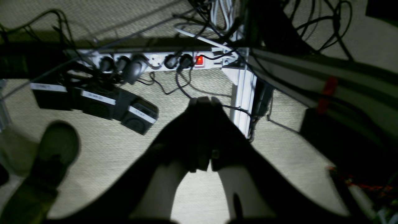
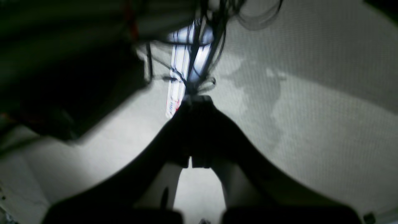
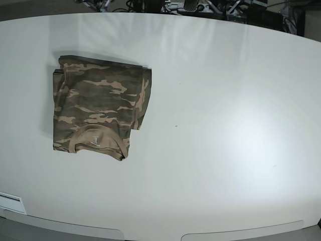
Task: Fold the T-shirt properly
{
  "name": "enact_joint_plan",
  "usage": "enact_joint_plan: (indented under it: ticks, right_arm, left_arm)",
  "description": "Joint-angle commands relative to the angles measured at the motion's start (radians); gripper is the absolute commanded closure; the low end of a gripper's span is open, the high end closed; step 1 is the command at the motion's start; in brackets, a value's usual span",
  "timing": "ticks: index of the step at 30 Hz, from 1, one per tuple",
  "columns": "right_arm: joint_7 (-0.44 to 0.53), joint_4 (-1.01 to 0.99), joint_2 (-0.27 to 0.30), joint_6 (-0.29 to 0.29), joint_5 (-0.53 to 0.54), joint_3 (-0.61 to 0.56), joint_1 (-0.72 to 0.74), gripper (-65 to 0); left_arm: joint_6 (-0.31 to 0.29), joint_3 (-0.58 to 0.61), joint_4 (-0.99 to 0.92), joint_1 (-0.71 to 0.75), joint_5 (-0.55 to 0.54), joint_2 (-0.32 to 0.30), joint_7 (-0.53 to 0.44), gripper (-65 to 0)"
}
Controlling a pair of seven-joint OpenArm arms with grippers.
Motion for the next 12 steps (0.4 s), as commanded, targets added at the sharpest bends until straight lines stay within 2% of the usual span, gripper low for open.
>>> enact_joint_plan:
  ticks: [1, 3, 5, 9, 12]
  right_arm:
    - [0.003, 0.0, -0.008, -0.015, -0.016, 0.0, -0.001, 0.0]
    - [0.017, 0.0, -0.035, -0.06, -0.047, 0.0, 0.015, 0.0]
    - [0.033, 0.0, -0.056, -0.083, -0.077, 0.0, 0.026, 0.0]
    - [0.038, 0.0, -0.086, -0.079, -0.086, 0.0, 0.036, 0.0]
    - [0.045, 0.0, -0.095, -0.053, -0.077, 0.0, 0.036, 0.0]
  left_arm:
    - [0.012, 0.033, 0.002, 0.003, -0.015, 0.015, -0.007, 0.0]
    - [0.08, 0.092, 0.002, 0.0, -0.033, 0.035, -0.032, 0.0]
    - [0.114, 0.138, 0.003, 0.0, -0.032, 0.048, -0.06, 0.0]
    - [0.114, 0.178, 0.008, -0.002, -0.081, 0.051, -0.062, 0.0]
    - [0.114, 0.178, 0.018, -0.002, -0.114, 0.054, -0.063, 0.0]
